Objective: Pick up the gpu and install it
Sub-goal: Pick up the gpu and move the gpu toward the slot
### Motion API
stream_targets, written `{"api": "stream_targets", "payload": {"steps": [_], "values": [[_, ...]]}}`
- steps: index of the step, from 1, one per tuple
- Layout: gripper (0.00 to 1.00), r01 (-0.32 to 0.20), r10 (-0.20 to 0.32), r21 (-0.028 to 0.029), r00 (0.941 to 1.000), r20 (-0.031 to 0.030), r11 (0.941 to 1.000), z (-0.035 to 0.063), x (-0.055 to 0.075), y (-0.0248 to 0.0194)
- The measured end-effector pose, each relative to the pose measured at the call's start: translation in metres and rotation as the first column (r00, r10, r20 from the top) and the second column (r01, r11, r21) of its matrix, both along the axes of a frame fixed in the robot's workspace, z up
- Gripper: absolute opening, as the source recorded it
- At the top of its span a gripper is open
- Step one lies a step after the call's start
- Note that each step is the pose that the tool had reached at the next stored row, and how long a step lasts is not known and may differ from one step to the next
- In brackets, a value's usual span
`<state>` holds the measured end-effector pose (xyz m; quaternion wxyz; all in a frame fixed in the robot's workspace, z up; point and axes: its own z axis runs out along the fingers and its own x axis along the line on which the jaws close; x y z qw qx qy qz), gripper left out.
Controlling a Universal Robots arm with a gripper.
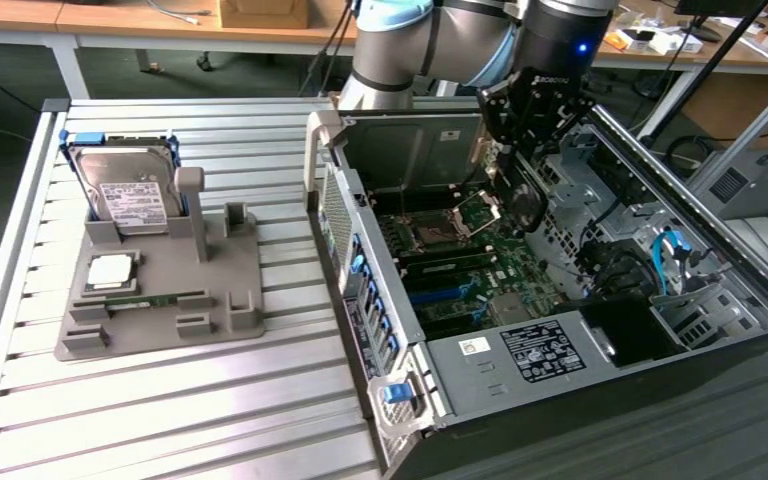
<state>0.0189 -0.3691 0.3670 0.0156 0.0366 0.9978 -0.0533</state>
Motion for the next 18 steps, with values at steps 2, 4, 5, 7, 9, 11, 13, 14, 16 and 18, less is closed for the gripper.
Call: {"api": "stream_targets", "payload": {"steps": [2,4,5,7,9,11,13,14,16,18], "values": [[0.27,0.000,0.000,-0.0003,1.0000,0.0000,1.0000,-0.0010,0.000,0.0000],[0.27,0.000,0.000,-0.0007,1.0000,0.0000,1.0000,-0.0020,0.000,0.0000],[0.27,0.000,0.000,-0.0010,1.0000,0.0000,1.0000,-0.0027,0.000,0.0000],[0.27,0.000,0.000,-0.0015,1.0000,0.0000,1.0000,-0.0040,0.000,0.0000],[0.27,0.000,0.000,-0.0019,1.0000,0.0000,1.0000,-0.0054,0.000,0.0000],[0.27,0.000,0.000,-0.0021,1.0000,0.0000,1.0000,-0.0066,0.000,0.0000],[0.27,0.000,0.000,-0.0024,1.0000,0.0000,1.0000,-0.0080,0.000,0.0000],[0.27,0.000,0.000,-0.0025,1.0000,0.0000,1.0000,-0.0087,0.000,0.0000],[0.27,0.000,0.000,-0.0026,1.0000,0.0000,1.0000,-0.0100,0.000,0.0000],[0.27,0.000,0.000,-0.0028,1.0000,0.0000,1.0000,-0.0113,0.000,0.0000]]}}
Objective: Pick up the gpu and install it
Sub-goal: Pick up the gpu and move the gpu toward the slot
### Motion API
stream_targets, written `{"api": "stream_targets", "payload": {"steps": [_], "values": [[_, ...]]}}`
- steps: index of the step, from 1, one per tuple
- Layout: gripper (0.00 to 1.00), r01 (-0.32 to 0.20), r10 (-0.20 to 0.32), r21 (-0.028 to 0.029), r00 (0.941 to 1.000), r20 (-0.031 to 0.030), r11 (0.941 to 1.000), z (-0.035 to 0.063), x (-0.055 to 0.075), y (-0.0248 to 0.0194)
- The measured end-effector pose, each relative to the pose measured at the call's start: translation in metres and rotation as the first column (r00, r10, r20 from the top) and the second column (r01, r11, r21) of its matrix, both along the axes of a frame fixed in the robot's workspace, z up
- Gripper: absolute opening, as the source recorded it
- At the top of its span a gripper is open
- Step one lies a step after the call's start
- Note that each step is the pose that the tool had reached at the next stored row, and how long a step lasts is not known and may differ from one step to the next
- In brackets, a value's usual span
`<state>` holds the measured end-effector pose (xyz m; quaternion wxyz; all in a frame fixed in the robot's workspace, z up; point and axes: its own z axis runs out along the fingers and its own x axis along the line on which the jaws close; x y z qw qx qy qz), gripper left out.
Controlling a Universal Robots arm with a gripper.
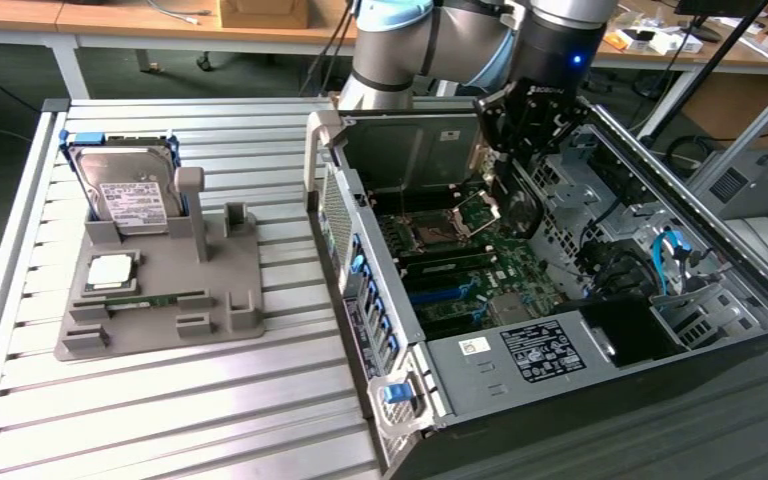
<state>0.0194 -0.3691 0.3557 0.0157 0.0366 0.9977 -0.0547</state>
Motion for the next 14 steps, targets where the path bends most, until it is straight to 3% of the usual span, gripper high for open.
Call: {"api": "stream_targets", "payload": {"steps": [14], "values": [[0.27,0.000,0.000,-0.0002,1.0000,0.0000,1.0000,-0.0095,0.0000,-0.0001]]}}
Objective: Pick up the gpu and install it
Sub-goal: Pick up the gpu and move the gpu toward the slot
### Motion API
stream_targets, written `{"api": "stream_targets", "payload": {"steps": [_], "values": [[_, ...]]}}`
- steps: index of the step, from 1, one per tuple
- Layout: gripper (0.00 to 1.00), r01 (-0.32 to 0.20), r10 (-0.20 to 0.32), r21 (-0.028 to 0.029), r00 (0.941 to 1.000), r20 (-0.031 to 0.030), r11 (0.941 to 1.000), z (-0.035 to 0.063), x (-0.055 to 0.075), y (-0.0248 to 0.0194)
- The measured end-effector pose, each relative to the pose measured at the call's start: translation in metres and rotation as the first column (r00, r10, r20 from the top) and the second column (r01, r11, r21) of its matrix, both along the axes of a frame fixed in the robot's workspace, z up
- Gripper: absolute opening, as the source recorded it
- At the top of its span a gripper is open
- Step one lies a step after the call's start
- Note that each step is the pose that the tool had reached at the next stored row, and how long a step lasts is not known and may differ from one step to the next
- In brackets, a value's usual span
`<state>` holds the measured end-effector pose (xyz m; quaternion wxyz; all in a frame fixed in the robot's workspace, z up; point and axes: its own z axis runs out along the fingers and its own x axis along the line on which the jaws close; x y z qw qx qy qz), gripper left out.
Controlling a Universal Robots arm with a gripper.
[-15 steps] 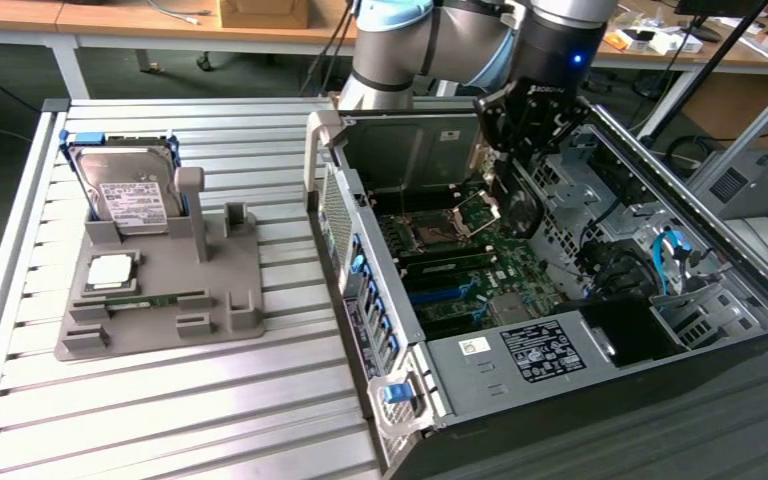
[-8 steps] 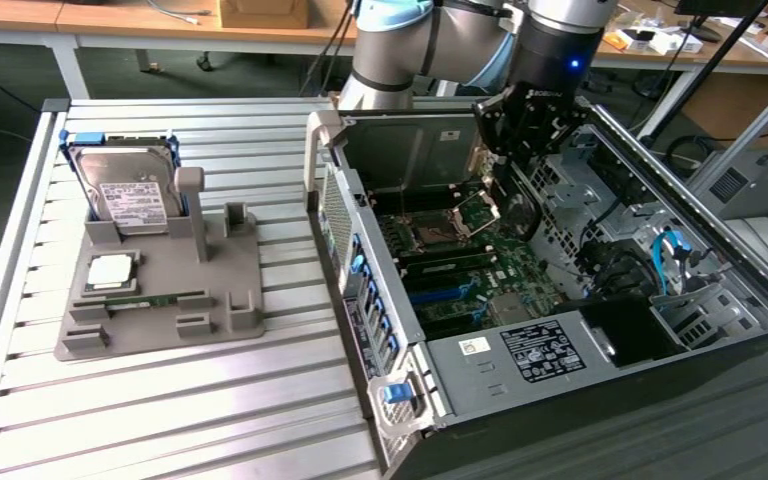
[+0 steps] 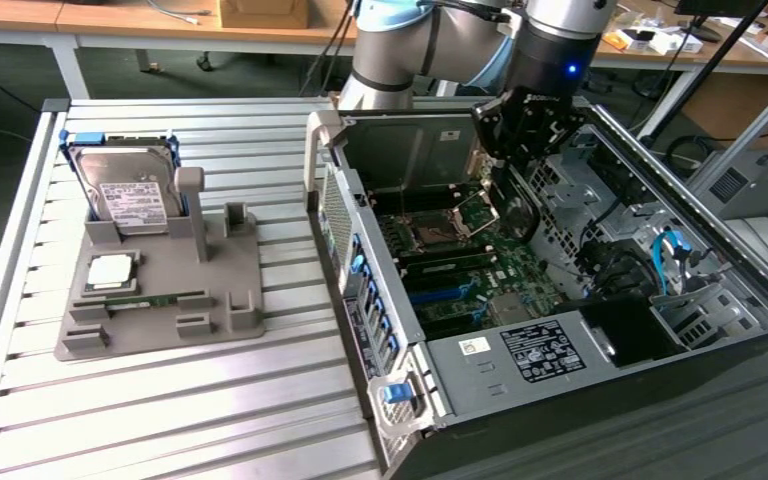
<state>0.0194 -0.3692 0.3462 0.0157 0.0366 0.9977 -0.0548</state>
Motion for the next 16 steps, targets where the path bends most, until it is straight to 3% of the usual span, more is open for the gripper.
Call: {"api": "stream_targets", "payload": {"steps": [4,16], "values": [[0.27,0.000,0.000,-0.0001,1.0000,0.0000,1.0000,-0.0024,0.000,0.0000],[0.27,0.000,0.000,-0.0004,1.0000,0.0000,1.0000,-0.0236,0.000,-0.0002]]}}
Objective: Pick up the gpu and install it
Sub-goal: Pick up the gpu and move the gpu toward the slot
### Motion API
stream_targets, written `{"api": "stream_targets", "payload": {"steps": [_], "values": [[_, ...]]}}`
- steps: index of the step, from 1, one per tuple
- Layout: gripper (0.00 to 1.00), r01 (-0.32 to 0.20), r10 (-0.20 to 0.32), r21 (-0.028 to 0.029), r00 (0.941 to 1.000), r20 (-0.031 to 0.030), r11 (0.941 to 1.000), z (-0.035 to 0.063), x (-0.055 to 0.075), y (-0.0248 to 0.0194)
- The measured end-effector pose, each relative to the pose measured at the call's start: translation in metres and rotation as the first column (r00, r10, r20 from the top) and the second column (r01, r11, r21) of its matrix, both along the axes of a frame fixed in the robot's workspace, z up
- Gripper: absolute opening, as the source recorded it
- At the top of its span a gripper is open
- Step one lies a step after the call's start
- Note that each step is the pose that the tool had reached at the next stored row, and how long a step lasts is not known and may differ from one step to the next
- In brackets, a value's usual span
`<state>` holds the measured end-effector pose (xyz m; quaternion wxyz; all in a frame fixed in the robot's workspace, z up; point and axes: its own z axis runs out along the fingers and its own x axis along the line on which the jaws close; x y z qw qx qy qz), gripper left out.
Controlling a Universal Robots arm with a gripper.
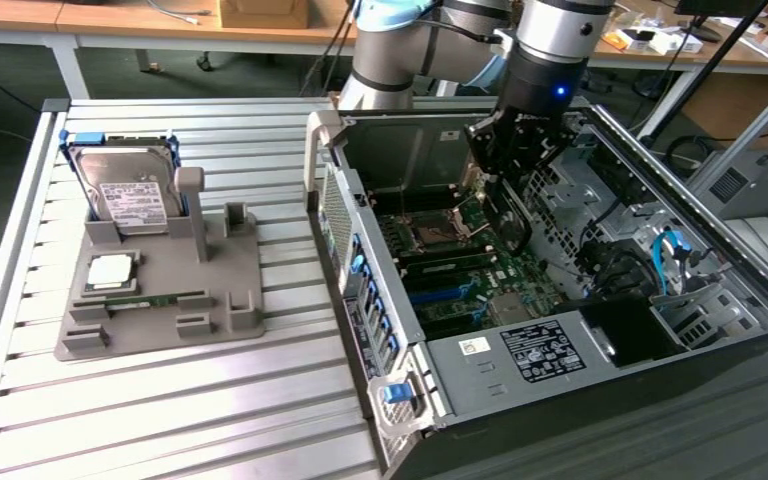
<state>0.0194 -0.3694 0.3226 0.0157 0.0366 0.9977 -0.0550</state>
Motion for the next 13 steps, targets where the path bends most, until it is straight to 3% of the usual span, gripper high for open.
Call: {"api": "stream_targets", "payload": {"steps": [13], "values": [[0.27,0.000,0.000,0.0000,1.0000,0.0000,1.0000,-0.0048,0.0000,-0.0001]]}}
